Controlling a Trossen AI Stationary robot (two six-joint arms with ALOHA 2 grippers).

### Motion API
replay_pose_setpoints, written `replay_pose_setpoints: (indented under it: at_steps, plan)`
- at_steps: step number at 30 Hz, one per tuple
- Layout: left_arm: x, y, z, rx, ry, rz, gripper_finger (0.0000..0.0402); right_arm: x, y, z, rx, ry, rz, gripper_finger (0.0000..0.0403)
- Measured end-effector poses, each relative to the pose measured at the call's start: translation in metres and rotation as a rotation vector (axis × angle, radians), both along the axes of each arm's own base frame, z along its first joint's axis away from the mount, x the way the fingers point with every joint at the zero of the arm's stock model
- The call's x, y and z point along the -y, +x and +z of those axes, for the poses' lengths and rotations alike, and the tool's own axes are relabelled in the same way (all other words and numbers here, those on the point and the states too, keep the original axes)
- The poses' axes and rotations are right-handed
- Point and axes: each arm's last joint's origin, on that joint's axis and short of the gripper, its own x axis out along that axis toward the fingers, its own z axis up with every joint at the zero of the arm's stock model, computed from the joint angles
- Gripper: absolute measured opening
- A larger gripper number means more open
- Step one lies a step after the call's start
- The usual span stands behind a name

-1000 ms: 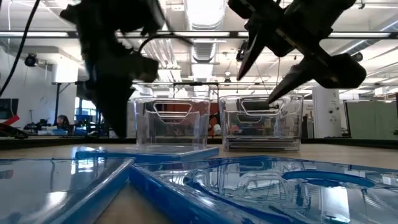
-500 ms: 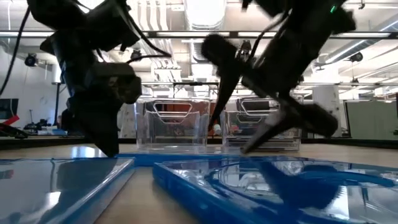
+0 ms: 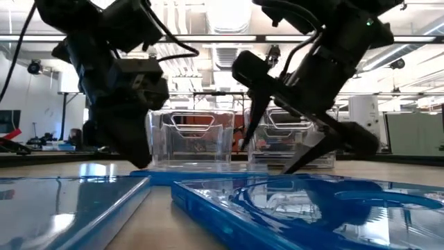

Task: Pick & place jewel cases by type
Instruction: Put the blue CD case into the left transparent bin

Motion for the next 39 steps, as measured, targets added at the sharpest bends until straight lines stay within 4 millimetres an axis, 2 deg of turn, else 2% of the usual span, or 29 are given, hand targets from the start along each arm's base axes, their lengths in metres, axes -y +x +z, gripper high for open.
replay_pose_setpoints:
  at_steps: [4, 9, 13, 17, 19, 25, 29, 32, 35, 39]
  plan:
    - [0.002, 0.006, -0.004, 0.025, -0.028, -0.018, 0.0037, -0.001, 0.009, -0.004, 0.063, 0.024, 0.007, 0.0279]
    - [0.004, 0.009, -0.015, -0.005, -0.040, -0.051, 0.0037, 0.007, 0.013, 0.004, 0.094, -0.013, 0.122, 0.0273]
    - [0.005, 0.009, -0.022, -0.031, -0.038, -0.081, 0.0037, 0.013, 0.015, 0.022, 0.151, -0.076, 0.222, 0.0262]
    - [0.005, 0.010, -0.023, -0.026, -0.026, -0.096, 0.0037, 0.017, 0.016, 0.060, 0.286, -0.151, 0.244, 0.0251]
    - [0.004, 0.010, -0.024, -0.024, -0.014, -0.096, 0.0037, 0.018, 0.015, 0.068, 0.308, -0.168, 0.234, 0.0247]
    - [0.004, 0.011, -0.023, -0.011, -0.005, -0.088, 0.0037, 0.018, 0.020, 0.053, 0.278, -0.101, 0.179, 0.0237]
    - [0.004, 0.012, -0.023, -0.006, -0.004, -0.083, 0.0037, 0.015, 0.023, 0.034, 0.228, -0.044, 0.197, 0.0231]
    - [0.004, 0.012, -0.023, -0.003, -0.001, -0.080, 0.0037, 0.013, 0.026, 0.039, 0.258, -0.036, 0.204, 0.0218]
    - [0.004, 0.012, -0.021, 0.011, 0.006, -0.068, 0.0037, 0.014, 0.026, 0.044, 0.265, -0.057, 0.222, 0.0189]
    - [0.005, 0.011, -0.014, 0.042, 0.043, -0.067, 0.0037, 0.015, 0.024, 0.043, 0.252, -0.070, 0.251, 0.0131]
